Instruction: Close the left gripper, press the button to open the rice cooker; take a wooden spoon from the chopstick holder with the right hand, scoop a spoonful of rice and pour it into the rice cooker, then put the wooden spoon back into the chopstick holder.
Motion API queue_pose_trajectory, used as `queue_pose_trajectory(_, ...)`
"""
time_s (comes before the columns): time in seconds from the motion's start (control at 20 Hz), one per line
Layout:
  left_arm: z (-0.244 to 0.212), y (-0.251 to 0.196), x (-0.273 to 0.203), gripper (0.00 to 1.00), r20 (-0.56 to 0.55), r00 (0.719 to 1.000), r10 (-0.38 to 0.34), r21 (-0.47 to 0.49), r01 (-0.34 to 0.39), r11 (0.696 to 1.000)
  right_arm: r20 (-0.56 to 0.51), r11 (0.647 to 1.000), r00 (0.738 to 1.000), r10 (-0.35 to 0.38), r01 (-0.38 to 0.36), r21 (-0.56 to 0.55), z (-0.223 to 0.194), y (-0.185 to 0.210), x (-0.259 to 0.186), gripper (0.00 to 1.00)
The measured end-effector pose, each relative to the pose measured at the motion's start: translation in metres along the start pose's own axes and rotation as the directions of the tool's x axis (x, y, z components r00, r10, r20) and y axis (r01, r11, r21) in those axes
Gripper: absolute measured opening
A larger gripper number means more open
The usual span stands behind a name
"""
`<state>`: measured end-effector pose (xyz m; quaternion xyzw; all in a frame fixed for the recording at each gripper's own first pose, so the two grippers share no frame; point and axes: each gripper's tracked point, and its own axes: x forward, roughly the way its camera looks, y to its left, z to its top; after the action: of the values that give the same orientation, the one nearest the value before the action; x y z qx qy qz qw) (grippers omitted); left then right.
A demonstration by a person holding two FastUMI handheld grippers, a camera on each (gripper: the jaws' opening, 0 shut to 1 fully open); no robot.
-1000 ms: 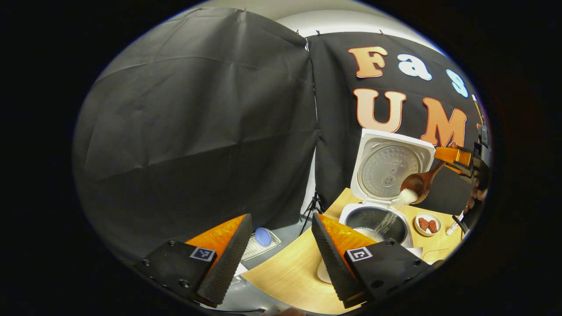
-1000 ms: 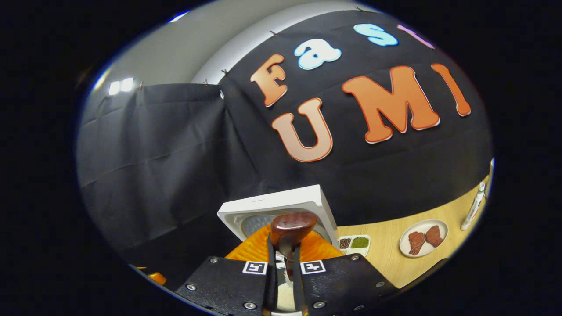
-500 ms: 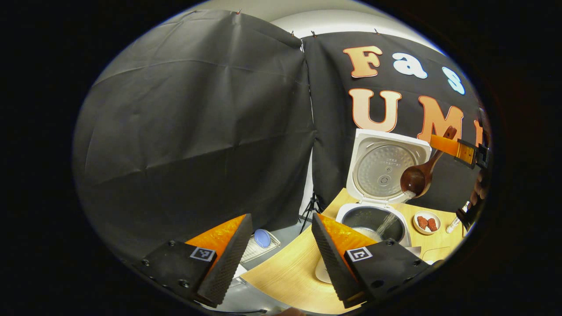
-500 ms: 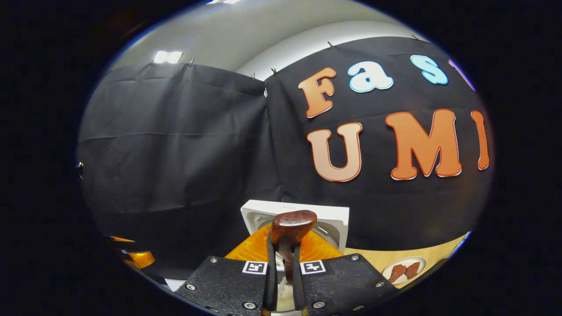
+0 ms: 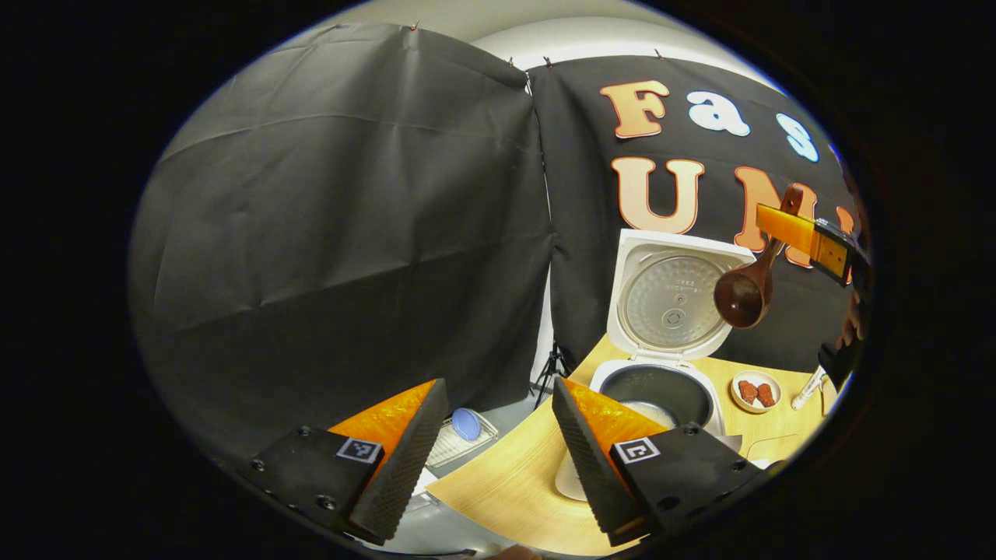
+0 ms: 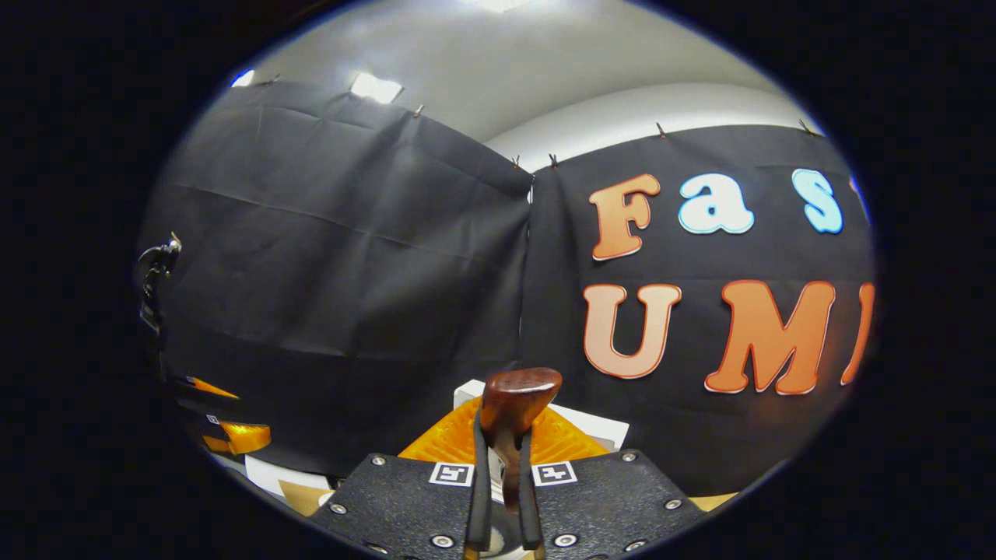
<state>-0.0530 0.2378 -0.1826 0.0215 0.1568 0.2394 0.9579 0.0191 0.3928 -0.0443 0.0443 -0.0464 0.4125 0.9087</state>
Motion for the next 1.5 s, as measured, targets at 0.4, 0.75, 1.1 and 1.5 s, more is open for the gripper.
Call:
queue_pose_trajectory(0.4,0.011,-0.018,-0.018,0.93,0.028,1.0,0.006,0.045,-0.007,0.999,0.054,0.997,0.999,0.009,-0.013,0.08,0.027,-0.017,-0.015,0.13)
queue_pose_trajectory(0.75,0.019,-0.059,-0.025,0.93,0.037,0.999,-0.031,0.057,0.029,0.998,0.012,0.984,0.996,-0.094,0.091,0.154,0.026,-0.085,-0.077,0.13)
queue_pose_trajectory(1.1,0.02,-0.144,-0.028,0.92,0.027,0.986,-0.163,0.098,0.16,0.982,-0.104,0.938,0.946,-0.307,0.319,0.135,-0.007,-0.184,-0.183,0.13)
queue_pose_trajectory(1.5,0.025,-0.234,-0.034,0.93,0.011,0.95,-0.312,0.145,0.307,0.94,-0.312,0.785,0.776,-0.549,0.606,0.128,-0.08,-0.268,-0.328,0.13)
